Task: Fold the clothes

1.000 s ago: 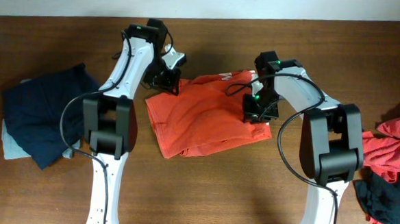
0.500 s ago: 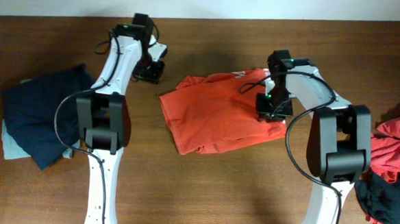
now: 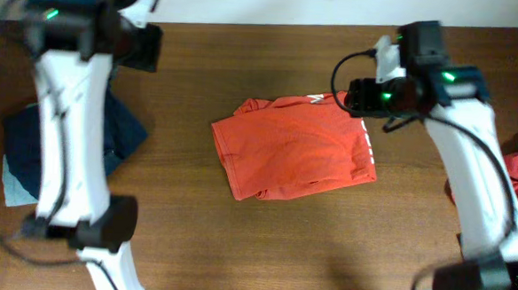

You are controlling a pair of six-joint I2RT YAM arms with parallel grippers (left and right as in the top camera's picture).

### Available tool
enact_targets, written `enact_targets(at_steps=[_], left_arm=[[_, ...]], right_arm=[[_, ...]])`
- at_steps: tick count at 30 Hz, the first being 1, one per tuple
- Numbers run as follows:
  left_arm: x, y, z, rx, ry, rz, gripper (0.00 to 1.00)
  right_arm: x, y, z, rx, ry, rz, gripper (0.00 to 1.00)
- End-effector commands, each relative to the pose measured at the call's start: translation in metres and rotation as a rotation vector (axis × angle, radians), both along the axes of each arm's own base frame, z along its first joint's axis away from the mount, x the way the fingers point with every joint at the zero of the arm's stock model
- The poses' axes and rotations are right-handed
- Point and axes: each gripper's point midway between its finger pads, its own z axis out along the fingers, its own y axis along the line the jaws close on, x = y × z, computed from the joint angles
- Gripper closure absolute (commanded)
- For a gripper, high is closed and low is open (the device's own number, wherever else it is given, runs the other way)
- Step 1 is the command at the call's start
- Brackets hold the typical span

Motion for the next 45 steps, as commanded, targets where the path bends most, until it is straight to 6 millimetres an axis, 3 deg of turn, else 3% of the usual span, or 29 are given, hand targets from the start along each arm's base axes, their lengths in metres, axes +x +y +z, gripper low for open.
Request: enact_targets(at_steps=[1,3,8,12,13,14,19,24,26,28,33,36,40,42,44,45], left_arm=[[-0.028,-0.020,0.017,-0.115,-0.004,-0.018,0.50],[-0.035,-0.038,0.001,-0.154,0.067,-0.067,0.49],[-0.047,-0.096,-0.112,-0.138,0.364,-0.173,0.50],[-0.056,-0.134,-0.211,-0.151,0.449,-0.233,0.49],[-0.059,-0.138,-0.225,-0.154,0.457,-0.238,0.49],[-0.067,-0.143,-0.252,-0.154,0.478,-0.244,0.49],[-0.086,-0.145,-0.304,-0.143,0.502,-0.260,0.49],[-0.107,-0.140,-0.328,-0.123,0.568,-0.260,0.54],[-0.116,-0.137,-0.332,-0.113,0.602,-0.257,0.59],[-0.128,-0.131,-0.335,-0.097,0.657,-0.246,0.72],[-0.146,-0.123,-0.339,-0.078,0.722,-0.235,0.75],[-0.151,-0.121,-0.342,-0.073,0.738,-0.231,0.75],[-0.149,-0.112,-0.343,-0.028,0.729,-0.219,0.80],[-0.148,-0.110,-0.341,-0.009,0.727,-0.215,0.79],[-0.143,-0.107,-0.331,0.009,0.713,-0.209,0.69],[-0.134,-0.105,-0.320,0.019,0.690,-0.204,0.66]], right_arm=[[-0.015,-0.002,0.042,0.015,-0.105,-0.003,0.23],[-0.021,-0.002,0.043,0.032,-0.087,-0.030,0.22],[-0.027,-0.001,0.008,0.058,0.082,-0.088,0.24],[-0.019,0.007,-0.032,0.086,0.209,-0.071,0.39],[-0.018,0.009,-0.039,0.093,0.231,-0.068,0.43],[-0.015,0.014,-0.057,0.109,0.284,-0.061,0.53],[-0.007,0.024,-0.124,0.100,0.447,-0.048,0.76],[0.003,0.036,-0.163,0.089,0.487,-0.026,0.78],[0.008,0.037,-0.170,0.090,0.481,-0.025,0.78],[0.013,0.038,-0.179,0.091,0.474,-0.024,0.78],[0.030,0.036,-0.190,0.080,0.424,-0.027,0.80],[0.045,0.021,-0.201,0.005,0.385,-0.114,0.84],[0.054,-0.014,-0.225,-0.147,0.370,-0.255,0.80],[0.056,-0.025,-0.224,-0.146,0.371,-0.278,0.81],[0.060,-0.021,-0.204,-0.059,0.351,-0.204,0.79],[0.063,-0.009,-0.181,0.035,0.318,-0.104,0.75]])
